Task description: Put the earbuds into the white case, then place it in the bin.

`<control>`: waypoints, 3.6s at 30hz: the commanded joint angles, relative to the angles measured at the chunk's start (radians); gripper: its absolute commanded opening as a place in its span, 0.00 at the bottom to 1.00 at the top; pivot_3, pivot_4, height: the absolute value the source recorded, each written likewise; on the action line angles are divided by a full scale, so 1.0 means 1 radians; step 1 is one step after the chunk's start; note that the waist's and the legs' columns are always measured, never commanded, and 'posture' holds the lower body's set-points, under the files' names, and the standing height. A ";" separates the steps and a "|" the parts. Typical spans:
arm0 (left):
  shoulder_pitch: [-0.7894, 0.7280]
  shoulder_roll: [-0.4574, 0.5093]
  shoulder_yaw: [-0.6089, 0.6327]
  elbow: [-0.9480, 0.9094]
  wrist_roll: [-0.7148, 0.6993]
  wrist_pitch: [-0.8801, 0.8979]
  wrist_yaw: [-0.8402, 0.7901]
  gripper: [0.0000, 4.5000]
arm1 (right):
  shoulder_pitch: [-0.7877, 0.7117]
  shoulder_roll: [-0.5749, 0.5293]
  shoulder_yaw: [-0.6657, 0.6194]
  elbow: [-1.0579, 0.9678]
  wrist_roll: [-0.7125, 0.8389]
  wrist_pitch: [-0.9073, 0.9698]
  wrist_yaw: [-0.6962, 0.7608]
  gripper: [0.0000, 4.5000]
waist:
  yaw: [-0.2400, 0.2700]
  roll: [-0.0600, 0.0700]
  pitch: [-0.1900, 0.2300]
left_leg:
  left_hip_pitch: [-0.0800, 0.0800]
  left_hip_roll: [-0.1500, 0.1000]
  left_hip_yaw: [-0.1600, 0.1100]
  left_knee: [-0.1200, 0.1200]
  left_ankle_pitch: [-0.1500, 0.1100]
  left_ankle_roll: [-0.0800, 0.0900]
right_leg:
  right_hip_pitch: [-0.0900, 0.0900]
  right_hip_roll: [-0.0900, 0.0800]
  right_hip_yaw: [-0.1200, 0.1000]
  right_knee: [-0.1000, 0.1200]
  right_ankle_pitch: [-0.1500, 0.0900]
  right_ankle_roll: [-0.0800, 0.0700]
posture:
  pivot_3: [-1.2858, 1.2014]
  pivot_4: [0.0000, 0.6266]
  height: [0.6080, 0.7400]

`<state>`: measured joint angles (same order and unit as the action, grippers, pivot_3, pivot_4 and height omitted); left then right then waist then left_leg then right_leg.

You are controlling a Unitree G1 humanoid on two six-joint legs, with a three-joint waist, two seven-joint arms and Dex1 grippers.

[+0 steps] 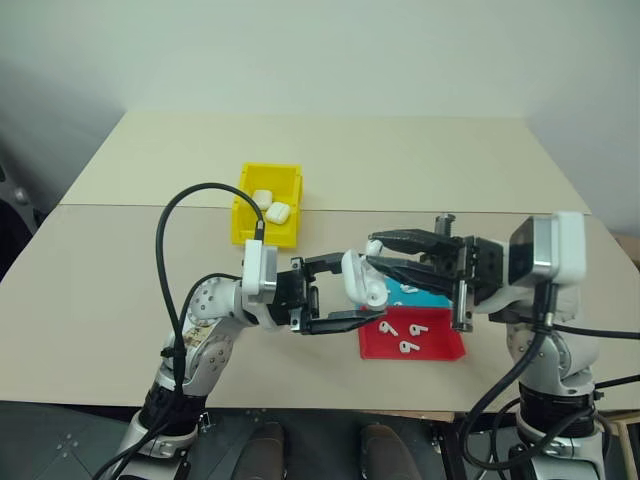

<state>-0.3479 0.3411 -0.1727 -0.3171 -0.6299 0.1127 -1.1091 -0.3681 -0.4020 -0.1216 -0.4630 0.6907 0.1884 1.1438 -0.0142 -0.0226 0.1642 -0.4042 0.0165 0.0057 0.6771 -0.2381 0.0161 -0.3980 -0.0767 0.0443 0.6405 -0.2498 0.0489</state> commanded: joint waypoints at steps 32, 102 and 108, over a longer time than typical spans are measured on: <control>0.086 0.191 0.081 0.145 0.112 -0.171 -0.197 0.61 | -0.041 -0.325 0.019 0.153 -0.087 0.023 0.028 0.64 | -0.003 0.000 0.000 | 0.000 0.000 0.002 0.000 0.000 0.000 | -0.001 0.000 0.001 0.000 -0.001 -0.002 | 0.52 0.24 1.00; 0.333 0.166 0.141 0.026 0.223 -0.296 0.058 0.61 | -0.570 -0.308 0.693 0.789 -1.139 -0.113 0.302 0.31 | -0.001 0.003 0.002 | 0.000 0.001 0.004 -0.002 0.000 0.000 | -0.006 -0.001 0.000 0.002 0.000 -0.004 | 0.52 0.24 1.00; 0.331 0.167 0.137 0.032 0.223 -0.305 0.058 0.61 | -0.565 -0.307 0.694 0.788 -1.144 -0.127 0.302 0.31 | -0.001 0.003 0.002 | 0.000 0.001 0.004 -0.002 0.000 0.000 | -0.006 -0.001 0.000 0.002 0.000 -0.004 | 0.52 0.24 1.00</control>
<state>-0.0155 0.5048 -0.0425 -0.2604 -0.3977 -0.1731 -1.0579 -0.9380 -0.7121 0.5787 0.3240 -0.4486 0.0708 1.4442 -0.0153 -0.0194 0.1666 -0.4043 0.0178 0.0094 0.6749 -0.2383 0.0162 -0.4036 -0.0776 0.0443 0.6428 -0.2501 0.0452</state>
